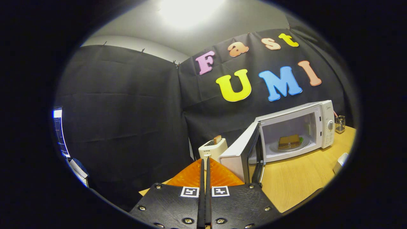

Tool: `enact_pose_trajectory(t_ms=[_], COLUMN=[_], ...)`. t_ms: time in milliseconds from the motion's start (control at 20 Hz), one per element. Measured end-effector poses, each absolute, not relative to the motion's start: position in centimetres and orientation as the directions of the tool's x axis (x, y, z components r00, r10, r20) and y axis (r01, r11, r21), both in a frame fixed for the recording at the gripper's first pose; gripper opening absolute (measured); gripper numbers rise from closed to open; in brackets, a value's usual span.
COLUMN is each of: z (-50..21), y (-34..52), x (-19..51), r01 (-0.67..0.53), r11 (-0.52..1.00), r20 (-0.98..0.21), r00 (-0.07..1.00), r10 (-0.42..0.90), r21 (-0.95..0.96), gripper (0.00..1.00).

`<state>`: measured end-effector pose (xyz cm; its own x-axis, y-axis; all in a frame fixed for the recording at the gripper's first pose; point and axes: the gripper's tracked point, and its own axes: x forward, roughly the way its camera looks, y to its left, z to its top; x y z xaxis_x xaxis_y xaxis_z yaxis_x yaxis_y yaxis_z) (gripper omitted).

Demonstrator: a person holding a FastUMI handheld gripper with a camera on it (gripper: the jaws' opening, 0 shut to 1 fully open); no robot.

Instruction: Open the microwave, put the food inside, and close the microwave door.

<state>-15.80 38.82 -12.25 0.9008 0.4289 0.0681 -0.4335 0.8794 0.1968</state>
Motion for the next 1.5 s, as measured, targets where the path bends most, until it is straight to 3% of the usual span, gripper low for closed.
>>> enact_pose_trajectory(t_ms=[700, 1500], z=[-11.3, -11.1], y=[25.8, 9.5], x=[-12.7, -3.9], r01=[-0.204, 0.095], r11=[0.943, 0.97], r20=[0.103, 0.035], r00=[0.978, 0.994], r10=[0.183, -0.105], r21=[0.261, 0.226], gripper=[0.01, 0.01])
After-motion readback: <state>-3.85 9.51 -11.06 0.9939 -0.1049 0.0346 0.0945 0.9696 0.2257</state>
